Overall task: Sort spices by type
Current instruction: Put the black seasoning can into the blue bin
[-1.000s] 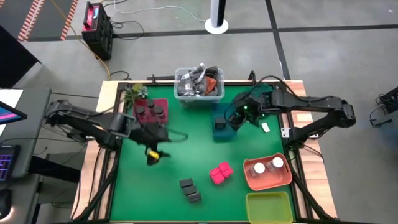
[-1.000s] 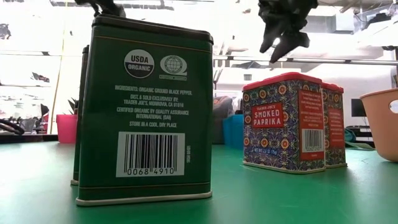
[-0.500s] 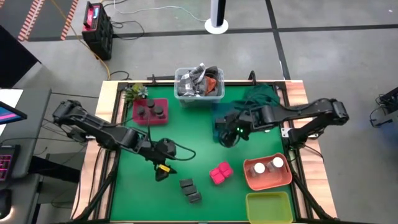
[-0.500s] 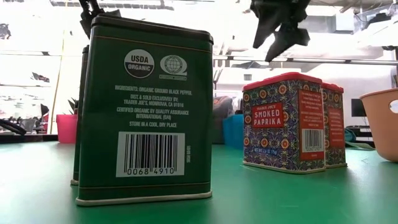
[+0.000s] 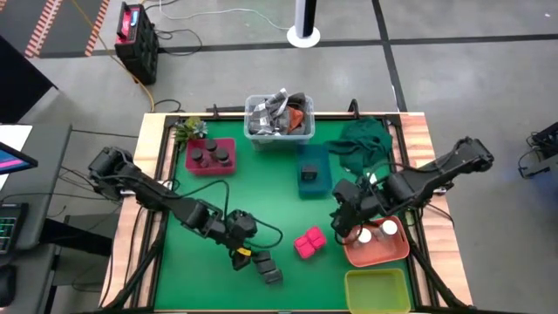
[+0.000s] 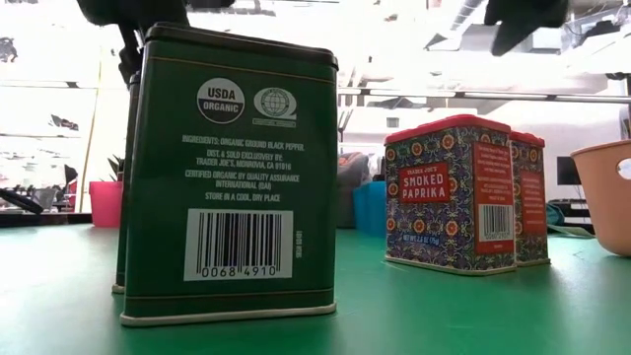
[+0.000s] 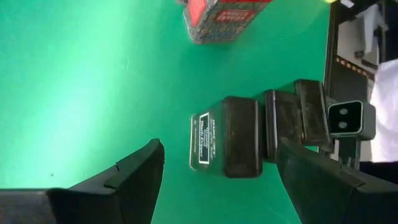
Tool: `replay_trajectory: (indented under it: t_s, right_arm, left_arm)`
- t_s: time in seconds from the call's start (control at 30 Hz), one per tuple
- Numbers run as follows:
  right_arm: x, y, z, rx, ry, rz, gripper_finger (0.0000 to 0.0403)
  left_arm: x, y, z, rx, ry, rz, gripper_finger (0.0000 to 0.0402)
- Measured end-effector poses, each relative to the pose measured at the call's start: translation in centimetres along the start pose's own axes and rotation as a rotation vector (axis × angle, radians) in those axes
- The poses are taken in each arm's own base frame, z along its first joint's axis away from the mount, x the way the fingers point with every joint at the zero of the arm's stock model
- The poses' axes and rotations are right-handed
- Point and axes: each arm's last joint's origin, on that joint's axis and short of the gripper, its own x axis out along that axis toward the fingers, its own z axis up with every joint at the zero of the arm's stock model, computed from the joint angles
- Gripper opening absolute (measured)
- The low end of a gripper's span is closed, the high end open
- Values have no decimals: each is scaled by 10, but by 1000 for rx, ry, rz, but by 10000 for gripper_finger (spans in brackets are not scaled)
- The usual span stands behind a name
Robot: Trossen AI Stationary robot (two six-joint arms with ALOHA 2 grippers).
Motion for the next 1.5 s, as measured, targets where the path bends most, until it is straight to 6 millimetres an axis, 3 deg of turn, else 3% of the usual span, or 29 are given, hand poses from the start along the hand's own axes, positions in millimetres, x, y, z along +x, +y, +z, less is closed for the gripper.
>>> replay_trajectory:
  t_s: [0.5, 1.5]
  right_arm:
    - [-8, 13, -22, -4, -13, 16, 260]
    - [-8, 19, -19, -25, -64, 59, 260]
  left_arm:
    - [-10, -21, 0, 50, -102, 31, 295]
    - [-13, -25, 1, 113, -145, 79, 295]
